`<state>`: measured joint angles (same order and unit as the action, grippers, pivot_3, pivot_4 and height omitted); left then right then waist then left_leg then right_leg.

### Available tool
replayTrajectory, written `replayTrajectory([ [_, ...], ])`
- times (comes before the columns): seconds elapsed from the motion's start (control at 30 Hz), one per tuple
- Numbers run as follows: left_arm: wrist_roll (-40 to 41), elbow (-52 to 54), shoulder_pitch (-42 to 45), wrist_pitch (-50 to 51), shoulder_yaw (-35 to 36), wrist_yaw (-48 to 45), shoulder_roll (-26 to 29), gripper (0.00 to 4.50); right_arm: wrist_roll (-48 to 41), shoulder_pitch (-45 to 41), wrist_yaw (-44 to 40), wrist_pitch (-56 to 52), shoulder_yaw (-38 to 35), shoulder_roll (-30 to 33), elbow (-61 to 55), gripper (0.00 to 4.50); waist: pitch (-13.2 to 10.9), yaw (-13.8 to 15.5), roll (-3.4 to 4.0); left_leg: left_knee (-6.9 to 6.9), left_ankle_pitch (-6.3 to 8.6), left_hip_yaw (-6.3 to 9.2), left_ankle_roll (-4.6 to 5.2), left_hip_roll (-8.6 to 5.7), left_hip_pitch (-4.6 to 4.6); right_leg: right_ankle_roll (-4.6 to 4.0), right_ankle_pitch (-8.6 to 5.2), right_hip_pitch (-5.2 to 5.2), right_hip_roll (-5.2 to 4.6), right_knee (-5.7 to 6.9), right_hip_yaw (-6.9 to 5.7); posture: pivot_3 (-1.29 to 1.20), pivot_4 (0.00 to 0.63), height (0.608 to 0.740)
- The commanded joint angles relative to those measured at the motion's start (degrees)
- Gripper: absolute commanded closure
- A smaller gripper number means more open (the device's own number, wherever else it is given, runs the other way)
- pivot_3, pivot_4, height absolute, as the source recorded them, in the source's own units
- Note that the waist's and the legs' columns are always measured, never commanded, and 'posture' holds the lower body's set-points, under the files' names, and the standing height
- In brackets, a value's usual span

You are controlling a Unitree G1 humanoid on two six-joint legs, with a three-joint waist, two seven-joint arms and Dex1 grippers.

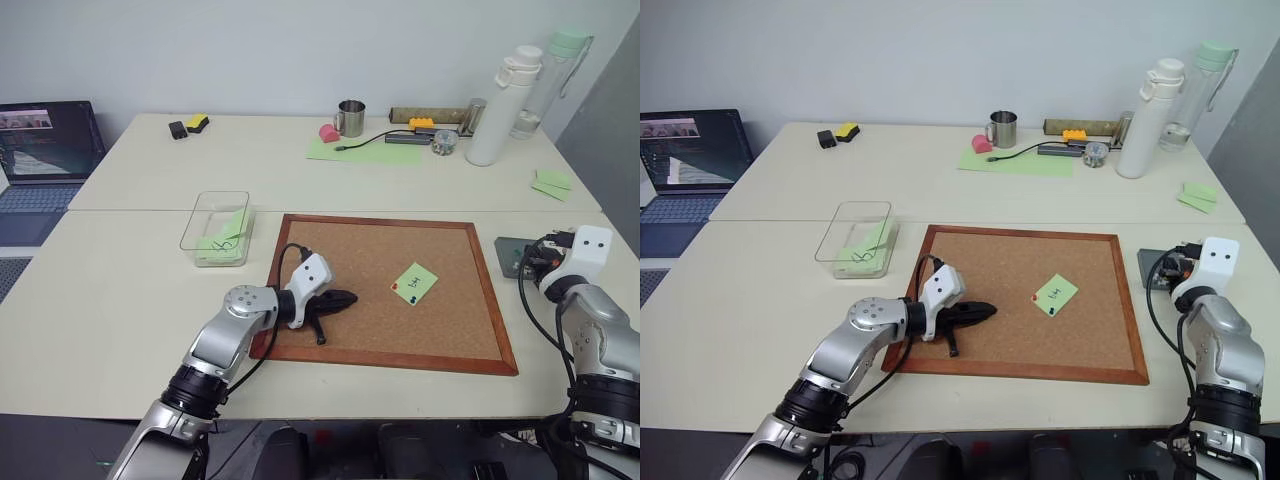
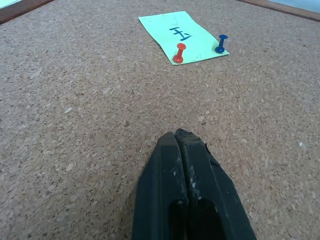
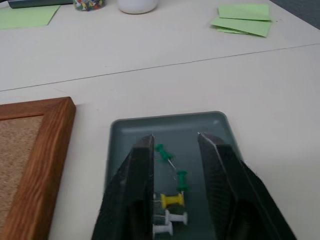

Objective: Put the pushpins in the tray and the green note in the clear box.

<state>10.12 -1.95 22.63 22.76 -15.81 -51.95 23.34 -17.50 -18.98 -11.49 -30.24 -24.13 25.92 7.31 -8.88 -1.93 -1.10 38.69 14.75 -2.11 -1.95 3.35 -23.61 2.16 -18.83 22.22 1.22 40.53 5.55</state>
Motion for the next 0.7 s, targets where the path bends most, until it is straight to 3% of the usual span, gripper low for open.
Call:
replayTrajectory([
  [0.03,-0.7,0.0,-1.8,2.3,-0.2,0.7,1.0,4.50,-2.6,2.4,-4.1,2.4,-1.1,1.2,-6.0,2.74,0.0,0.0,0.00,0.00,0.00,0.00,0.00,0.00,0.00,0.00,0.00,0.00,0.01,0.00,0.00,0.00,0.150,0.740],
  [0.17,-0.7,0.1,-1.7,2.5,-0.2,0.7,1.0,4.50,-4.8,6.4,-9.1,1.9,1.4,1.6,-13.3,2.74,0.0,0.0,0.03,-0.04,0.00,0.00,0.00,0.02,-0.01,0.00,0.00,0.00,0.02,-0.07,0.00,0.00,0.150,0.740],
  [0.33,-1.0,-0.8,-0.8,1.9,-0.3,0.2,1.1,4.50,-6.1,13.7,-16.5,-0.1,9.6,2.8,-25.0,2.74,0.0,0.0,0.03,-0.09,0.00,0.02,0.00,0.04,0.02,0.00,0.00,-0.02,0.05,-0.10,-0.02,0.00,0.150,0.740],
  [0.7,-0.8,-0.6,-0.3,2.2,-0.5,-0.4,1.4,4.50,-6.0,20.3,-18.9,0.4,21.6,-0.8,-32.7,2.74,0.0,0.0,0.01,-0.08,0.00,0.08,0.00,0.04,0.00,0.01,0.00,-0.05,0.06,-0.16,-0.07,0.00,0.150,0.740],
])
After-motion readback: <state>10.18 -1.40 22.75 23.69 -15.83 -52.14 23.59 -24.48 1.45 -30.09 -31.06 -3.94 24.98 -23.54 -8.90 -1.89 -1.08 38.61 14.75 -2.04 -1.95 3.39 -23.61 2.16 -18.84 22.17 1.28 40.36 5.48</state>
